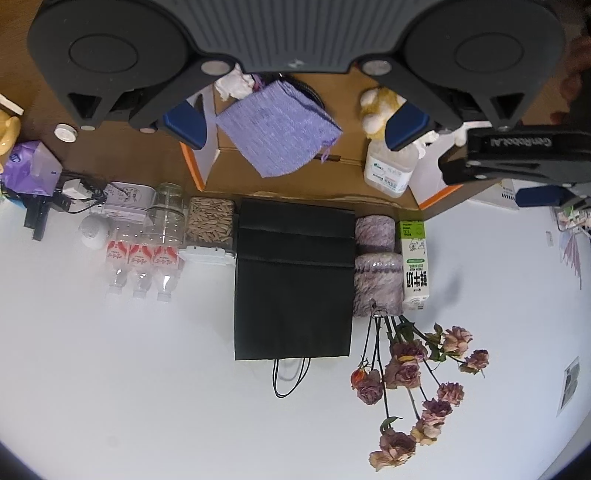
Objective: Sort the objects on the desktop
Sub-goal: 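Raise both open tools out of the box toward the table items, then close the left tool on the large white lid while the right grasps the black cable, then carry the white lid and black cable into the box and open both tools, then withdraw both open tools from the box toward the navy case and rose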
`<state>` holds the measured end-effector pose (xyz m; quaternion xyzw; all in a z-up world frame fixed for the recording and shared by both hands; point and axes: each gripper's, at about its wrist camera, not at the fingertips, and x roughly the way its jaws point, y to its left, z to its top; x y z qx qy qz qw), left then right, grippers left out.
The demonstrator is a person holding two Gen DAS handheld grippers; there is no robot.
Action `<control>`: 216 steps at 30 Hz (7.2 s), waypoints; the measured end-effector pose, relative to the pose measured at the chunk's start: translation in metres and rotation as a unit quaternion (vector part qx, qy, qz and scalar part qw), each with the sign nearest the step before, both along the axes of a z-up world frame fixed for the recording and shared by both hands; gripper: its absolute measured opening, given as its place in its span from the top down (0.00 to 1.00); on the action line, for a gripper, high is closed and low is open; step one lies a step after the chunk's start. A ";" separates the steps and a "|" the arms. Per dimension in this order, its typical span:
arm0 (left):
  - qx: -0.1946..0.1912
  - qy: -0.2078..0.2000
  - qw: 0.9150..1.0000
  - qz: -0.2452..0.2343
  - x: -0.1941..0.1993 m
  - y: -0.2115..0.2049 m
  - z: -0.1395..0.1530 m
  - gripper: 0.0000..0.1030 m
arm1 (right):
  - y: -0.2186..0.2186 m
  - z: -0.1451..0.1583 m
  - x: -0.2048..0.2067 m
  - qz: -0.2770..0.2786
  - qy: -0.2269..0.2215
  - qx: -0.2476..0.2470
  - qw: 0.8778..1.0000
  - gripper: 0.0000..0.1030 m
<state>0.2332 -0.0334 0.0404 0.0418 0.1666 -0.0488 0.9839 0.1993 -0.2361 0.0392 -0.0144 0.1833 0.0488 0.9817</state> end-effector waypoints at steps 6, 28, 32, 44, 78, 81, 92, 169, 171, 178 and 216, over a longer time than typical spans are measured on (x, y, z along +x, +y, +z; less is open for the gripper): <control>0.003 0.010 1.000 0.004 -0.016 0.009 -0.005 0.00 | -0.006 -0.005 -0.020 -0.001 0.012 -0.008 1.000 0.00; 0.006 0.050 0.999 -0.014 -0.056 0.015 -0.026 0.00 | -0.004 -0.035 -0.053 0.027 0.085 -0.018 0.996 0.00; 0.004 0.060 0.998 -0.018 -0.061 0.021 -0.033 0.00 | -0.002 -0.036 -0.059 0.025 0.089 -0.024 0.995 0.00; 0.003 0.104 0.994 -0.031 -0.052 0.024 -0.051 0.02 | 0.002 -0.054 -0.053 0.040 0.125 -0.022 0.991 0.09; 0.011 0.149 0.985 -0.081 -0.025 -0.008 -0.076 0.60 | -0.001 -0.074 -0.044 0.054 0.136 -0.007 0.989 0.64; 0.013 0.145 0.987 -0.073 -0.027 -0.007 -0.075 0.60 | -0.001 -0.074 -0.047 0.053 0.134 -0.007 0.990 0.64; -0.011 0.092 0.994 -0.058 -0.050 0.000 -0.051 0.60 | -0.014 -0.059 -0.066 0.035 0.101 -0.002 0.994 0.64; 0.017 -0.026 0.999 0.018 0.022 -0.026 -0.015 0.00 | 0.008 -0.001 0.024 0.011 -0.026 0.011 1.000 0.00; 0.015 -0.027 0.999 0.017 0.021 -0.026 -0.015 0.00 | 0.007 -0.001 0.024 0.011 -0.026 0.012 1.000 0.00; 0.015 -0.029 0.999 0.018 0.020 -0.026 -0.014 0.00 | 0.007 0.000 0.023 0.012 -0.028 0.011 0.999 0.00; 0.029 0.059 0.998 -0.019 -0.079 -0.046 -0.014 0.00 | -0.029 -0.016 -0.080 0.012 0.039 0.019 0.999 0.00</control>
